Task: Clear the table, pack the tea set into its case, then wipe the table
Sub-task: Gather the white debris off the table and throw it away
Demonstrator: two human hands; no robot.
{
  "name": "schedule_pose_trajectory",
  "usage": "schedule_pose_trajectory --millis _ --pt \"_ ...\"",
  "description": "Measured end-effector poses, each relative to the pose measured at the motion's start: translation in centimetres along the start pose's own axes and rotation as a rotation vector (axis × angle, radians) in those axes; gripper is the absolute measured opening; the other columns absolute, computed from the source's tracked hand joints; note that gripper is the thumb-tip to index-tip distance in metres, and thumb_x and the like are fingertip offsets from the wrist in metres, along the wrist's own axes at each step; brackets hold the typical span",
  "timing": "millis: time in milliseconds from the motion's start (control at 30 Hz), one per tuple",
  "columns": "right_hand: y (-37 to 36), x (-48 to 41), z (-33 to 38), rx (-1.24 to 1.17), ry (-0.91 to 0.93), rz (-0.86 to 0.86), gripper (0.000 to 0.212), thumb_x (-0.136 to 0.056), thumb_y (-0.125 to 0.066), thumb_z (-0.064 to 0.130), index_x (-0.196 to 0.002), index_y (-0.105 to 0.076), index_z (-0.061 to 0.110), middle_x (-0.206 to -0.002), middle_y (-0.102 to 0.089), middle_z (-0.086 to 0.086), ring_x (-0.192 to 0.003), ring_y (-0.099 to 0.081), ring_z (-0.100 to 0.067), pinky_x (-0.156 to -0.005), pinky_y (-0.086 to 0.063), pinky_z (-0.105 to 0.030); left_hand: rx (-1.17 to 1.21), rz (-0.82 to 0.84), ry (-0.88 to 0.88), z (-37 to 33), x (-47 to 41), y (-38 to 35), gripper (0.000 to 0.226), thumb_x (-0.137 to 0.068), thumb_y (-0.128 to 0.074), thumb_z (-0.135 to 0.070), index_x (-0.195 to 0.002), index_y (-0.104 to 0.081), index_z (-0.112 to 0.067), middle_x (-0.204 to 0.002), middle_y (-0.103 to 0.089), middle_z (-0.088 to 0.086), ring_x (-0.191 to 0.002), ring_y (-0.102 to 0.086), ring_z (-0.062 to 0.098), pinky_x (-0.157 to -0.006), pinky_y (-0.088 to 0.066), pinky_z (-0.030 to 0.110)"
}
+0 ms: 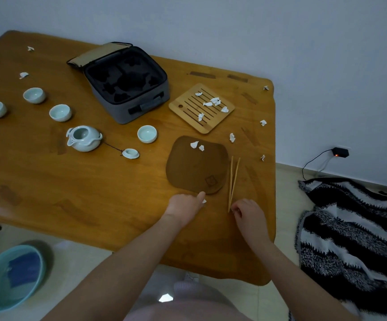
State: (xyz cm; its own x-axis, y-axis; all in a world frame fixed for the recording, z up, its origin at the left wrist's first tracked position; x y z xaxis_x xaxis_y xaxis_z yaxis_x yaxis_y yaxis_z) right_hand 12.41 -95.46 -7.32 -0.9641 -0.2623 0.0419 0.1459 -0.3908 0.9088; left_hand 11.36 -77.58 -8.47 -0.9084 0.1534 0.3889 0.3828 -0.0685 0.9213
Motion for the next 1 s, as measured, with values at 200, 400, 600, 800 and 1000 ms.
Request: schedule_pose_trajectory --millis 200,400,600,800,1000 --pt "0.4 -0.2 0.2 -0.016 -0.022 -0.016 0.018 -0.085 -0.064 0.001 -0.079 -0.060 0.017 -0.075 -0.058 0.003 -0.070 -0.049 -0.009 -0.061 -0.031 -0.013 0.334 -0.055 0.055 0.0 -0.2 0.1 0.019 -0.103 -0.032 -0.026 -0.105 -0.047 -0.014 -0.074 -0.056 0.002 -0.060 -0.050 0.021 -0.049 -0.035 0.032" --pt "2.1 -0.8 3.0 -0.194 -0.092 -0.100 0.018 -0.089 -0.063 0.007 -0.077 -0.054 0.018 -0.072 -0.054 0.006 -0.068 -0.051 -0.007 -0.061 -0.039 -0.016 1.244 -0.122 0.375 1.6 0.7 0.2 0.032 -0.096 -0.037 -0.017 -0.065 -0.042 -0.012 -0.059 -0.037 0.002 -0.054 -0.034 0.017 -0.052 -0.027 0.032" --pt "2.4 -1.3 8.8 -0.506 -0.082 -0.115 0.017 -0.088 -0.065 0.007 -0.080 -0.056 0.019 -0.075 -0.057 0.009 -0.071 -0.057 -0.003 -0.062 -0.048 -0.015 1.816 0.079 0.674 0.8 2.4 0.4 0.031 -0.097 -0.034 -0.015 -0.096 -0.065 -0.014 -0.074 -0.051 0.003 -0.053 -0.036 0.011 -0.037 -0.028 0.021" --pt "0.9 -1.4 12.0 -0.594 -0.092 -0.075 0.015 -0.085 -0.068 0.007 -0.082 -0.059 0.019 -0.076 -0.061 0.009 -0.075 -0.058 0.000 -0.063 -0.047 -0.015 2.184 0.179 0.780 1.1 4.1 0.4 0.025 -0.093 -0.038 -0.023 -0.073 -0.051 -0.014 -0.057 -0.045 0.000 -0.034 -0.036 0.009 -0.036 -0.024 0.020" --pt "-0.9 -1.8 16.3 -0.434 0.018 -0.058 0.012 -0.091 -0.060 0.010 -0.091 -0.061 0.022 -0.085 -0.066 0.006 -0.083 -0.062 -0.005 -0.072 -0.053 -0.027 2.134 0.165 0.776 4.6 5.3 0.2 0.028 -0.094 -0.052 -0.036 -0.080 -0.065 -0.015 -0.062 -0.054 0.000 -0.047 -0.045 0.010 -0.045 -0.036 0.020"
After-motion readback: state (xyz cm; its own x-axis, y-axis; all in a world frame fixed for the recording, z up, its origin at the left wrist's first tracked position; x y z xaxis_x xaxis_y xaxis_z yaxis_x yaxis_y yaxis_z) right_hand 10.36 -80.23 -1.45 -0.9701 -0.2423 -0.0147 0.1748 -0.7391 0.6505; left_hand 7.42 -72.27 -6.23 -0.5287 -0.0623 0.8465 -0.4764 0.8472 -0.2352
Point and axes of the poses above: each hand's wrist, its own x-axis away from the middle knuckle, its own y-axis out of the back of the hand, z = x × y, the point moved 6 cm from there along -x, towards the middle knuckle
